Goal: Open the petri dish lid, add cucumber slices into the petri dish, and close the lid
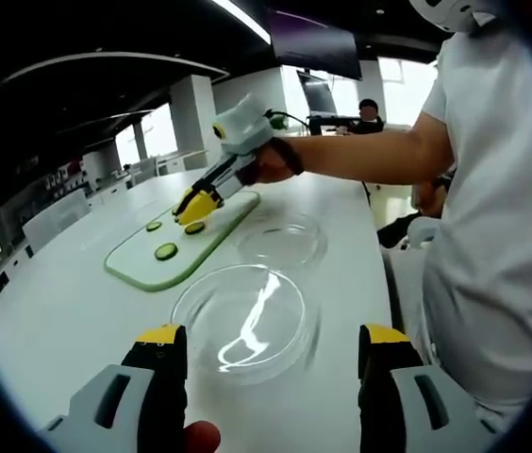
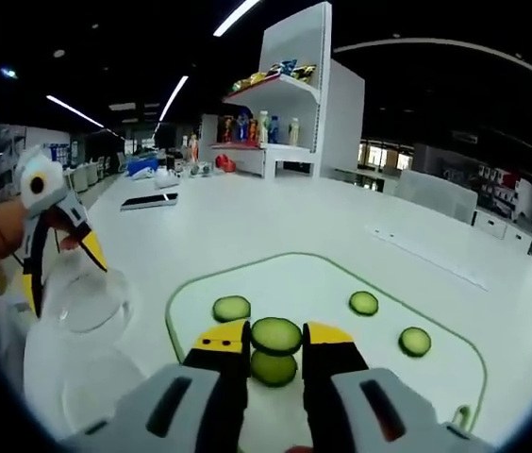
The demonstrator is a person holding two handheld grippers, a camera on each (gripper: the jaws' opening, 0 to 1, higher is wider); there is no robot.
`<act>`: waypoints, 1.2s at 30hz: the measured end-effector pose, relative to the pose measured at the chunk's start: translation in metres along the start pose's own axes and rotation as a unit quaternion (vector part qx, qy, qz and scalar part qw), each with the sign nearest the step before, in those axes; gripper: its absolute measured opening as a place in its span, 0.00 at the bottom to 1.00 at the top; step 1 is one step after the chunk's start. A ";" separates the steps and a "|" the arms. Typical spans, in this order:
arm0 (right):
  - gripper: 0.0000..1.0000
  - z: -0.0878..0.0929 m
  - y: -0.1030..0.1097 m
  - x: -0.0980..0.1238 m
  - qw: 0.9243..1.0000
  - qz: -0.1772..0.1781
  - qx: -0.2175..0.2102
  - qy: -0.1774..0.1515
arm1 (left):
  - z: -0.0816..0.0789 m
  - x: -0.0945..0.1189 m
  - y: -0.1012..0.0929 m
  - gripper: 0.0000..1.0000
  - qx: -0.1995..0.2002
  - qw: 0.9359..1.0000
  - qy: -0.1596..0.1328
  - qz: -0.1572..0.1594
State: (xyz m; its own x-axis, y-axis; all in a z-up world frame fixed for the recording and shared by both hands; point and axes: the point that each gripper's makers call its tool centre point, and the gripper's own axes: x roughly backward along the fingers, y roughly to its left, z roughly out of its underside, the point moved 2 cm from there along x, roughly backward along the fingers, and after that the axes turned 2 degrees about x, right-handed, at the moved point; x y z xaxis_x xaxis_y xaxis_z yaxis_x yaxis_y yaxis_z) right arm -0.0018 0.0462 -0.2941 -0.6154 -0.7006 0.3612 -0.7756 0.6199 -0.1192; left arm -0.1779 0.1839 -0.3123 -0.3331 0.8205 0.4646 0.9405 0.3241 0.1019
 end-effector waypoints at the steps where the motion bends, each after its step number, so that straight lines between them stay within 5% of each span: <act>1: 0.21 0.000 0.000 0.001 1.000 0.000 -0.001 0.000 | 0.000 0.000 0.000 0.73 0.000 1.000 0.000 0.000; 36: 0.21 0.001 0.009 0.023 0.999 -0.007 0.012 -0.029 | -0.002 -0.002 -0.001 0.73 -0.001 1.000 0.001 0.000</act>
State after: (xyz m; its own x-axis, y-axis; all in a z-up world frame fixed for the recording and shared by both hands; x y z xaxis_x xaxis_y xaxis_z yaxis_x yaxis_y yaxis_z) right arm -0.0231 0.0350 -0.2874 -0.6112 -0.7290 0.3083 -0.7869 0.6015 -0.1378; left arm -0.1780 0.1806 -0.3114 -0.3323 0.8202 0.4657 0.9409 0.3224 0.1036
